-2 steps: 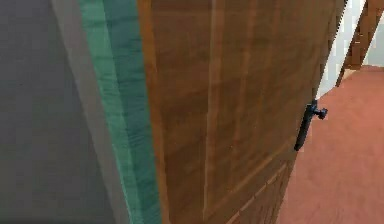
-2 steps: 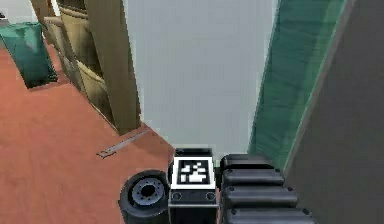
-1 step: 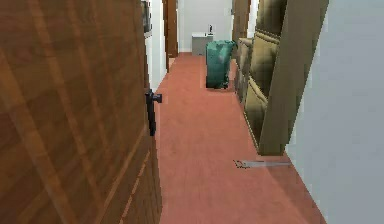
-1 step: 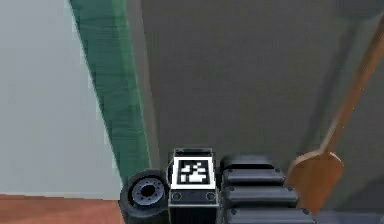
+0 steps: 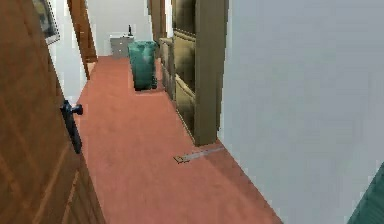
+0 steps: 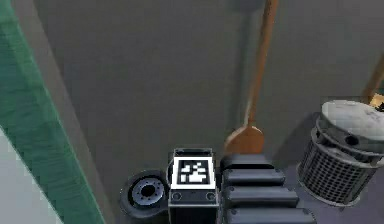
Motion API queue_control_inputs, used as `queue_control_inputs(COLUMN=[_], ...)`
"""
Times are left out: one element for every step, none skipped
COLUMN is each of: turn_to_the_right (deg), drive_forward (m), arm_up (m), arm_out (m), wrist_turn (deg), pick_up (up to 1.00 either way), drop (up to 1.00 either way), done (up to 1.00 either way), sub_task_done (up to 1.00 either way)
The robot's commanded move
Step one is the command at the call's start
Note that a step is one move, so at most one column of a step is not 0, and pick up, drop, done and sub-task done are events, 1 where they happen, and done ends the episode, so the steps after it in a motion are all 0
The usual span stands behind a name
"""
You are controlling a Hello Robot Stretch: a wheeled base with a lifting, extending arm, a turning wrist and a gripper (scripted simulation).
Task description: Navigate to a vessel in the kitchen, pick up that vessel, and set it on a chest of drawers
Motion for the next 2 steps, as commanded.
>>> queue_control_inputs(turn_to_the_right=[0.0,-15.0], drive_forward=[0.90,0.00], arm_up=[0.00,0.00], arm_out=[0.00,0.00], wrist_turn=[0.0,0.0], pick_up=[0.00,0.00], drop=[0.00,0.00], done=[0.00,0.00], sub_task_done=[0.00,0.00])
